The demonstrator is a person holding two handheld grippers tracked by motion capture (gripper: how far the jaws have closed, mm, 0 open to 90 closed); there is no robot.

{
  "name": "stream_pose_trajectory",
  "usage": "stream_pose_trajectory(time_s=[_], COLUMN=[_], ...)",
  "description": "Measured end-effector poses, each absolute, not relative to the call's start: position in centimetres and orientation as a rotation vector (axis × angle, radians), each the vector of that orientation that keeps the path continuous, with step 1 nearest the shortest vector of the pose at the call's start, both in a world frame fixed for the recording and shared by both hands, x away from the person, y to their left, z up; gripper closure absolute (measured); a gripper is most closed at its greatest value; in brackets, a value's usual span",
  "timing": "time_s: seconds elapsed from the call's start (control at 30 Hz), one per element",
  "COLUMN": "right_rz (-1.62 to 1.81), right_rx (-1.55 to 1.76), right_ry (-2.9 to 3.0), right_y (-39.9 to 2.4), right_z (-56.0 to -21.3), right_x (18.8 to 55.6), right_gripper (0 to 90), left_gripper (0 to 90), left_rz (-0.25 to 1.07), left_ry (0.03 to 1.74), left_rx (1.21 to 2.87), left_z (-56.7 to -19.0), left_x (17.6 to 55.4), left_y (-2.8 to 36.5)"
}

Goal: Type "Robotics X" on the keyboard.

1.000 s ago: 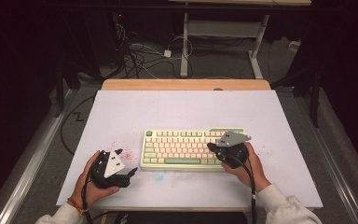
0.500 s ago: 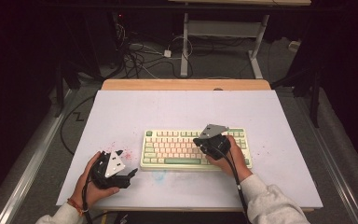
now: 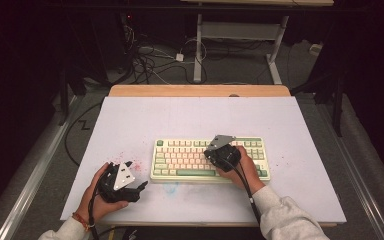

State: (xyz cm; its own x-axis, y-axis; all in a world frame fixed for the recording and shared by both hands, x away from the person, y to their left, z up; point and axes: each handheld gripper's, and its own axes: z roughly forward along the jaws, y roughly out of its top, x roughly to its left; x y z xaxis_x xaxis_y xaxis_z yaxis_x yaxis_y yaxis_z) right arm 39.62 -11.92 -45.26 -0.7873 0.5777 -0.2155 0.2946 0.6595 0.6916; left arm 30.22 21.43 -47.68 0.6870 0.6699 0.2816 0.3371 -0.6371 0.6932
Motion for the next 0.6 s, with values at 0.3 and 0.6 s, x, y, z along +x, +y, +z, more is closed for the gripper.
stream_pose_trajectory(time_s=[0.3, 0.6], right_rz=[1.04, 1.142], right_rx=[0.691, 0.702], right_ry=[2.363, 2.264], right_y=[-13.2, -15.1], right_z=[-43.4, -41.7], right_x=[38.7, 37.7], right_gripper=[83.8, 65.0], left_gripper=[18.2, 18.2], left_rz=[0.708, 0.711], left_ry=[0.775, 0.768], left_rx=[2.279, 2.299], left_z=[-47.7, -47.7], left_x=[30.2, 30.2], left_y=[21.4, 21.4])
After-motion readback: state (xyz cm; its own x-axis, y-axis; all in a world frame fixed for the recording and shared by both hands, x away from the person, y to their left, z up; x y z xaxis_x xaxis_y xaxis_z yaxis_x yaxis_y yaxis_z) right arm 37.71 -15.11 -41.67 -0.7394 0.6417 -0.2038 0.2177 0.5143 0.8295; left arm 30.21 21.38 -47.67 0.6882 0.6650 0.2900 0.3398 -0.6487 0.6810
